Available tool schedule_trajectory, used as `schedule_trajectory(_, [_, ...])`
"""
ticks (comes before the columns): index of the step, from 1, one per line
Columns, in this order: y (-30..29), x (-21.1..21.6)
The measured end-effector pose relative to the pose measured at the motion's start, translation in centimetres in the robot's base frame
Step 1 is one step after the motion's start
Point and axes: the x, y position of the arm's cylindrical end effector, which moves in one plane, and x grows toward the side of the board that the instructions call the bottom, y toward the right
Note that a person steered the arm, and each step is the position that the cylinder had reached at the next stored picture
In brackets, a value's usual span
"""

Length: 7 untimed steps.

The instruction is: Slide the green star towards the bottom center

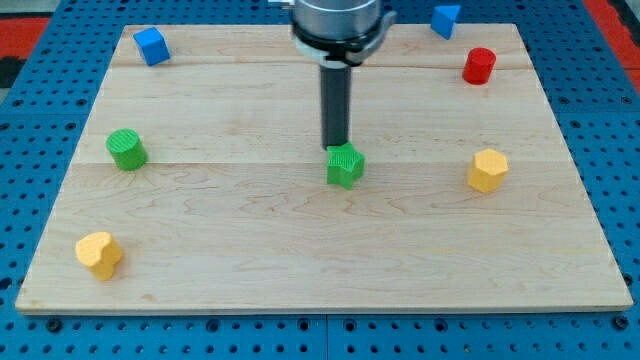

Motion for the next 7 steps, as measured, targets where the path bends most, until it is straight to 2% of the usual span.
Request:
schedule_trajectory(1, [2.2, -0.4])
schedule_trajectory(3, [-0.2, 0.4])
schedule_trajectory(7, [-3.0, 9.4])
